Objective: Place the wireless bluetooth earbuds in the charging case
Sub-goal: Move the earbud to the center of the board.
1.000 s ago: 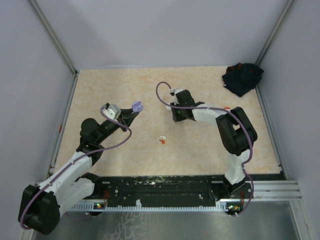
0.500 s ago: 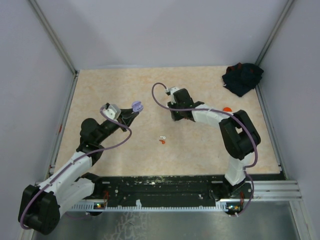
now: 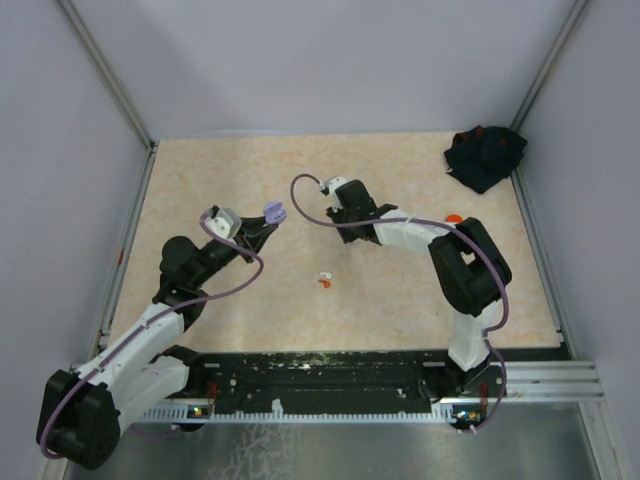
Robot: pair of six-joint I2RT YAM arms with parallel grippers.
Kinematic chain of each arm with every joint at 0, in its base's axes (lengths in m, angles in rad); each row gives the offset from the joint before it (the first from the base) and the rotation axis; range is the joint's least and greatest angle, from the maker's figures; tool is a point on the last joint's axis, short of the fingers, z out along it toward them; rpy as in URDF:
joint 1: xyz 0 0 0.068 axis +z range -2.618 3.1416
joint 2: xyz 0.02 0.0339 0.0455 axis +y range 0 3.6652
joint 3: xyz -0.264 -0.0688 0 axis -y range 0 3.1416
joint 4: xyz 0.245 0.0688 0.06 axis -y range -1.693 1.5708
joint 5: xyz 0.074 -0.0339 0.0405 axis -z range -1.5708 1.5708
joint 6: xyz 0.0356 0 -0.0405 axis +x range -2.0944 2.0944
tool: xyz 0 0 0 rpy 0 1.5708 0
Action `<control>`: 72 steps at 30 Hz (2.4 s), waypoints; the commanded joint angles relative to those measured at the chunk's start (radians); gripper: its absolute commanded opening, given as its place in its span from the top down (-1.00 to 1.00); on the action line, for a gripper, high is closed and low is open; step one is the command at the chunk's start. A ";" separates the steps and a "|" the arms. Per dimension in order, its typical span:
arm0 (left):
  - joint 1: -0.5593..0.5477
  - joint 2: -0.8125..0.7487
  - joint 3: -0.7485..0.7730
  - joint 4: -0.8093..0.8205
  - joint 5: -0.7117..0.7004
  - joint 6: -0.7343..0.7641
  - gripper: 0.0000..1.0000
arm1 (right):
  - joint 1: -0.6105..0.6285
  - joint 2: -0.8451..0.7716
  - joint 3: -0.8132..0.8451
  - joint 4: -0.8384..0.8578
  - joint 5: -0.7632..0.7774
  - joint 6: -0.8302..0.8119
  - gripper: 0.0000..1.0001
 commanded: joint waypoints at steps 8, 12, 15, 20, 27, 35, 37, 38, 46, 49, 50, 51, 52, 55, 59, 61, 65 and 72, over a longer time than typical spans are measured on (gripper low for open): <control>0.007 -0.009 0.031 0.009 0.013 -0.001 1.00 | 0.036 0.056 0.043 0.028 0.102 -0.055 0.56; 0.008 -0.007 0.032 0.010 0.015 -0.002 1.00 | 0.043 0.069 0.046 0.025 0.119 -0.062 0.58; 0.007 -0.007 0.031 0.010 0.016 -0.004 1.00 | 0.050 0.067 0.044 0.016 0.152 -0.071 0.70; 0.007 -0.007 0.031 0.011 0.016 -0.005 1.00 | 0.071 0.044 0.025 -0.009 0.243 -0.080 0.78; 0.009 -0.010 0.030 0.012 0.012 -0.008 1.00 | 0.145 0.011 -0.040 -0.044 0.474 -0.077 0.79; 0.011 -0.042 0.018 0.001 -0.090 0.000 1.00 | 0.256 0.057 -0.114 -0.063 0.742 -0.007 0.78; 0.013 -0.053 0.014 -0.002 -0.121 0.005 1.00 | 0.281 0.072 -0.118 -0.070 0.769 0.008 0.77; 0.013 -0.058 0.013 -0.002 -0.132 0.007 1.00 | 0.295 0.078 -0.117 -0.080 0.773 0.019 0.75; 0.020 -0.059 0.012 -0.007 -0.150 0.009 1.00 | 0.370 0.131 -0.080 -0.152 0.775 0.087 0.68; 0.023 -0.058 0.011 -0.007 -0.149 0.007 1.00 | 0.392 0.156 -0.066 -0.177 0.763 0.107 0.63; 0.024 -0.059 0.011 -0.007 -0.150 0.006 1.00 | 0.399 0.162 -0.062 -0.184 0.758 0.112 0.62; 0.024 -0.060 0.012 -0.007 -0.149 0.007 1.00 | 0.406 0.169 -0.059 -0.192 0.755 0.118 0.60; 0.025 -0.060 0.012 -0.007 -0.149 0.005 1.00 | 0.414 0.173 -0.058 -0.195 0.751 0.121 0.60; 0.028 -0.060 0.011 -0.007 -0.149 0.002 1.00 | 0.435 0.176 -0.058 -0.204 0.757 0.133 0.58; 0.031 -0.059 0.011 -0.004 -0.148 -0.002 1.00 | 0.443 0.178 -0.051 -0.228 0.749 0.145 0.28; 0.032 -0.058 0.010 -0.002 -0.147 -0.004 1.00 | 0.447 0.175 -0.047 -0.238 0.756 0.146 0.25; 0.035 -0.055 0.010 0.001 -0.140 -0.009 1.00 | 0.455 0.156 -0.041 -0.246 0.728 0.140 0.23; 0.039 -0.050 0.010 0.006 -0.132 -0.018 1.00 | 0.459 0.062 -0.069 -0.225 0.670 0.129 0.34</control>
